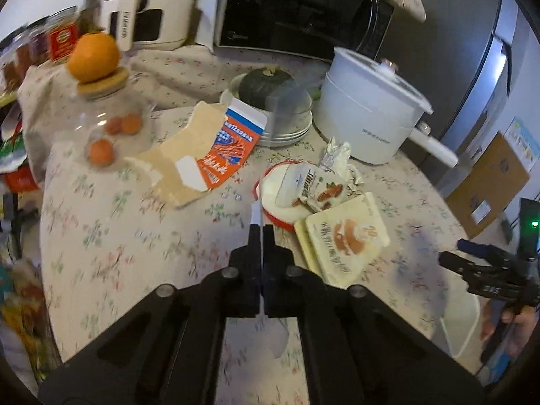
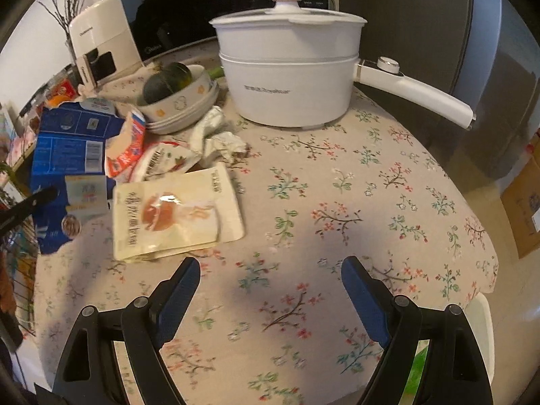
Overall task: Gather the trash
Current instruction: 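Grasp the flattened blue carton with the left gripper while the right gripper returns to the table, then grasp the cream snack bag with the right gripper while the left gripper holds the blue carton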
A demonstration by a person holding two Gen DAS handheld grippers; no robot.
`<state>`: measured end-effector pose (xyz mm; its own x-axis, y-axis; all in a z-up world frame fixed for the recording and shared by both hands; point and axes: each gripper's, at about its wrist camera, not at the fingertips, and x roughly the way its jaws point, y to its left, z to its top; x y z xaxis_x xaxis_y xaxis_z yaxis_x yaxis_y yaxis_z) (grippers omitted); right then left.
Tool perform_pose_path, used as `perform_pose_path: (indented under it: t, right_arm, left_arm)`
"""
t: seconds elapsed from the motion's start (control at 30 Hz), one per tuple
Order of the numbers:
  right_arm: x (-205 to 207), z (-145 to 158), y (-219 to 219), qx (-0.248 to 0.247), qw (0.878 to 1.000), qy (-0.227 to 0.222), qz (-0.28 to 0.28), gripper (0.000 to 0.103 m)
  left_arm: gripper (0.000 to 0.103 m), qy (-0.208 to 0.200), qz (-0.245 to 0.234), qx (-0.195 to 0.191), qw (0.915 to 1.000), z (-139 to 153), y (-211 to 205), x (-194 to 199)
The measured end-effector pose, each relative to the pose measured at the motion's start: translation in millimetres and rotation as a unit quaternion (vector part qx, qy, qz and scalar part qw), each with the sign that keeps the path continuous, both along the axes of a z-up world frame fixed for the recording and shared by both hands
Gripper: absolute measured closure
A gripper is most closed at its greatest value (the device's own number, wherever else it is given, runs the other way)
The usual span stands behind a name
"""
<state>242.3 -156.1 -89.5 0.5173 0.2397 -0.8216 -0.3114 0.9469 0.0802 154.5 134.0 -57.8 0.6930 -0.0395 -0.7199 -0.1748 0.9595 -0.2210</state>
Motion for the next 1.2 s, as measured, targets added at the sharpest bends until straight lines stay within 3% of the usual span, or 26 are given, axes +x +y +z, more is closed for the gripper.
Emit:
perform_pose_path:
  t: [0.23, 0.37, 0.57, 0.9, 1.2]
  right_arm:
    - [-16.0, 1.6, 19.7, 0.017, 1.0, 0.011, 0.009, 0.016]
    - [-19.4, -1.0, 38.8, 0.009, 1.0, 0.011, 0.022, 0.016]
    - [-9.9, -14.9, 77.4, 0.001, 0.999, 0.02, 0.028, 0.016]
    - [-6.8, -40.7, 158.4, -0.054, 0.996, 0.008, 0.076, 0.016]
    - [12.0, -63.3, 177.4, -0.072, 0.996, 0.006, 0.053, 0.02]
  left_arm:
    - [0.102, 0.014, 0.038, -0.045, 0.9982, -1.6, 13.3, -58.3]
    - [0.102, 0.024, 0.057, -0.08, 0.9948, -5.5, 29.2, -70.5]
    - [0.102, 0.019, 0.059, -0.042, 0.9972, -7.1, 39.6, -79.8]
    - [0.102, 0.027, 0.074, -0.082, 0.9935, -16.9, 67.1, -80.3]
    - [0.102, 0.027, 0.079, -0.094, 0.992, -16.5, 76.0, -85.9]
